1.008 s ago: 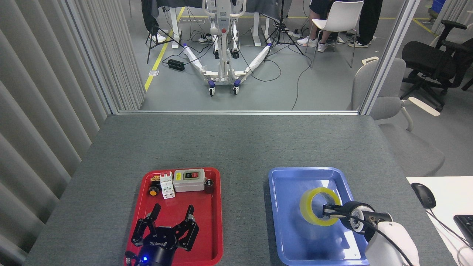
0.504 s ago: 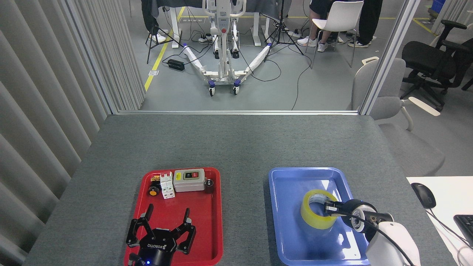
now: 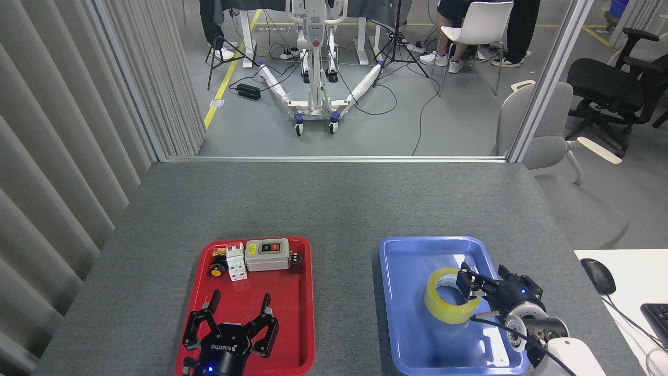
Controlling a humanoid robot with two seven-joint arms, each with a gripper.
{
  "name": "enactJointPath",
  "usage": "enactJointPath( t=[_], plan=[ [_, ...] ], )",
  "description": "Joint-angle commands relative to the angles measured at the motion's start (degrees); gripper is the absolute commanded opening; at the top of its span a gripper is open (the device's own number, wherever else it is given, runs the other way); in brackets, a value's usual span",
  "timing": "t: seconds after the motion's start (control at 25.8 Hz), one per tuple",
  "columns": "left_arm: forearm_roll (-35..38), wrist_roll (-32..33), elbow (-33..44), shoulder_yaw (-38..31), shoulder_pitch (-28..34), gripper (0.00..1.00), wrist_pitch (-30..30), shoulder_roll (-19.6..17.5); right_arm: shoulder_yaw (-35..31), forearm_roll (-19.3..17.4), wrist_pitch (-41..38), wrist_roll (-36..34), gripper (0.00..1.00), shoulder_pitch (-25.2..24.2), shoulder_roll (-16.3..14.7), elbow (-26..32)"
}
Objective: Place and move tape with both arms
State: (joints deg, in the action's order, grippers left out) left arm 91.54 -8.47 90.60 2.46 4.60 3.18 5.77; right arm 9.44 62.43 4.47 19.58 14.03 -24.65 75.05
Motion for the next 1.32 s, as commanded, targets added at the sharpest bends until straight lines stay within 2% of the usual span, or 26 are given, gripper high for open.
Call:
enactJointPath(
  t=[0.0,0.08,0.16,0.27,0.35,0.43,0.58,0.7,0.89,1.05,1.28],
  plan=[
    [-0.04,-0.05,-0.08,0.00,-0.03,1.00,-0.02,-0.06,-0.83,5.68,-1.22,-14.57,0.97,-3.39,0.48,2.03],
    [-0.04,0.03,-0.34,0.00,-0.47,1.00,-0.02,-0.24,-2.41,9.46,-1.49,-22.04,0.98,-5.59,0.74,2.38],
    [-0.04,0.03,-0.87,-0.08,-0.64,1.00,-0.02,-0.32,-4.79,11.31,-2.27,-26.17,0.98,-7.52,1.27,4.05],
    [0.04,-0.05,-0.78,-0.08,-0.47,1.00,-0.02,-0.59,-7.77,11.75,-5.88,-26.26,0.99,-9.63,4.26,8.18],
    [0.04,-0.05,-0.87,-0.08,-0.47,1.00,-0.02,-1.03,-9.09,12.01,-7.64,-26.35,0.99,-13.32,5.58,11.52],
    [-0.04,-0.05,-0.87,-0.26,-0.47,1.00,-0.02,-1.38,-10.32,12.63,-7.99,-26.35,0.98,-16.40,6.10,14.59],
    [-0.04,-0.05,-0.95,-0.26,-0.55,1.00,-0.11,-1.47,-11.47,14.39,-6.41,-26.43,0.98,-21.14,8.83,16.79],
    [-0.04,-0.05,-0.69,-0.43,-0.29,1.00,-0.28,-1.55,-11.55,14.47,-5.18,-26.79,0.98,-23.96,8.56,17.67],
    [-0.22,0.03,-0.87,-0.70,-0.38,1.00,-0.72,-1.55,-11.64,14.39,-3.77,-26.79,0.99,-24.84,8.04,18.02],
    [-0.22,0.03,-0.52,-0.70,0.06,1.00,-0.81,-1.47,-11.64,14.30,-4.03,-26.87,0.99,-25.28,5.40,18.11],
    [-0.22,-0.05,0.63,-0.70,-0.12,1.00,-0.28,-1.55,-11.47,14.21,-3.77,-26.87,0.99,-26.33,3.91,18.37]
  ],
)
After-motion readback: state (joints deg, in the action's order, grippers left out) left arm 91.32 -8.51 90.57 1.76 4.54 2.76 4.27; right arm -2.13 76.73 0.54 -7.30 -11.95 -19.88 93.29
